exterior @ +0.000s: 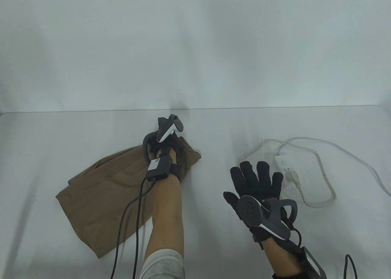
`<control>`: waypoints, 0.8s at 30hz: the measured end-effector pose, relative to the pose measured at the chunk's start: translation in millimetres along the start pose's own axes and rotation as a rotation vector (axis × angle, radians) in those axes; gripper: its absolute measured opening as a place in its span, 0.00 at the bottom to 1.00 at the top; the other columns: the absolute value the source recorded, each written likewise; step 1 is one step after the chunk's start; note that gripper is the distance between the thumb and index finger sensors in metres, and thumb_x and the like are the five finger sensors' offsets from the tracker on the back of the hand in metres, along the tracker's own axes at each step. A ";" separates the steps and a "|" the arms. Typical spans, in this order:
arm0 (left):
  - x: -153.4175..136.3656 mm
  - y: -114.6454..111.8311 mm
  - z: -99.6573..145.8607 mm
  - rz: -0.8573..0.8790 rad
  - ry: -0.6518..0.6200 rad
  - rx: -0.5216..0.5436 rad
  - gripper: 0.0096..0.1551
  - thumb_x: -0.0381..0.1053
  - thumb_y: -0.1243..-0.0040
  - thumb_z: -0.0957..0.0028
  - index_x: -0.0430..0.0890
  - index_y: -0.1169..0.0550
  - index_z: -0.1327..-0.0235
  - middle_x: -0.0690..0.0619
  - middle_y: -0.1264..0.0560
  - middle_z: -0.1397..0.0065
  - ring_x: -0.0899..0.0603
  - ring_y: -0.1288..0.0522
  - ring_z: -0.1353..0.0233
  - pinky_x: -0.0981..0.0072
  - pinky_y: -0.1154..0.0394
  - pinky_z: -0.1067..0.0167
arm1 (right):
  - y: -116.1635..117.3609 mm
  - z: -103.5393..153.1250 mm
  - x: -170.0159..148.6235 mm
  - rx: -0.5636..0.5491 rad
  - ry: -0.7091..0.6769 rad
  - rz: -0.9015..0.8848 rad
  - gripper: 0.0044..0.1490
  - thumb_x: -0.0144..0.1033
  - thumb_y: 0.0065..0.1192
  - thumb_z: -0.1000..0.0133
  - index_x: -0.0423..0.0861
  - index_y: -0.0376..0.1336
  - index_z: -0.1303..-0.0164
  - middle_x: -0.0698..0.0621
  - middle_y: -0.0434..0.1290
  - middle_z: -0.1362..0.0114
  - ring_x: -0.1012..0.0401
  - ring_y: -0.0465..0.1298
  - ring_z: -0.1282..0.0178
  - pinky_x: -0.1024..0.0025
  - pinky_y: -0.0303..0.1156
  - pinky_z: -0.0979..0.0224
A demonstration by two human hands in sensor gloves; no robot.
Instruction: Iron shorts with electric iron on table
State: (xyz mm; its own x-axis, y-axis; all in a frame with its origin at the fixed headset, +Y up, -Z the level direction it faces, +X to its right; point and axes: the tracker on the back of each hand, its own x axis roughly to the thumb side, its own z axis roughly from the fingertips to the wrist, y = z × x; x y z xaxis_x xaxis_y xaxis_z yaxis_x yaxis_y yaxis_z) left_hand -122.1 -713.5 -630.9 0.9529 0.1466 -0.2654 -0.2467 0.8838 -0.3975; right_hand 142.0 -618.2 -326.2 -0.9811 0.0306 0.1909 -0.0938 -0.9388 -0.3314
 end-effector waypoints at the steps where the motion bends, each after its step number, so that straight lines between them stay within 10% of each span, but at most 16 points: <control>1: -0.1 0.3 -2.9 0.022 -0.002 -0.047 0.60 0.58 0.32 0.46 0.49 0.58 0.16 0.47 0.43 0.12 0.32 0.46 0.15 0.27 0.51 0.23 | -0.6 0.3 -0.9 -0.003 0.003 -0.004 0.48 0.70 0.55 0.46 0.61 0.52 0.16 0.55 0.53 0.10 0.39 0.51 0.10 0.27 0.48 0.21; 12: 2.8 2.6 -3.6 0.013 -0.062 -0.073 0.34 0.55 0.31 0.45 0.54 0.30 0.26 0.55 0.27 0.33 0.39 0.31 0.28 0.27 0.45 0.24 | -2.2 0.0 -4.4 0.009 0.007 -0.046 0.48 0.70 0.55 0.46 0.61 0.52 0.16 0.54 0.53 0.10 0.39 0.50 0.10 0.27 0.48 0.21; 24: -12.7 18.8 55.5 0.223 -0.270 0.420 0.30 0.55 0.31 0.46 0.57 0.29 0.30 0.59 0.26 0.35 0.44 0.23 0.38 0.38 0.30 0.33 | 3.2 -0.2 -4.3 0.016 0.023 -0.028 0.48 0.70 0.55 0.46 0.61 0.52 0.16 0.53 0.53 0.10 0.39 0.51 0.11 0.27 0.48 0.21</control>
State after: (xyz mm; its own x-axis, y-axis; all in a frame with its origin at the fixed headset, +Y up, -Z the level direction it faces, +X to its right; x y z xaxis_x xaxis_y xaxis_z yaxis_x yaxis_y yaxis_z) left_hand -129.1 -674.1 -586.3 0.9107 0.4105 -0.0465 -0.4088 0.9117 0.0423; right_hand 145.9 -621.2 -328.2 -0.9819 0.0646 0.1782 -0.1186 -0.9428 -0.3114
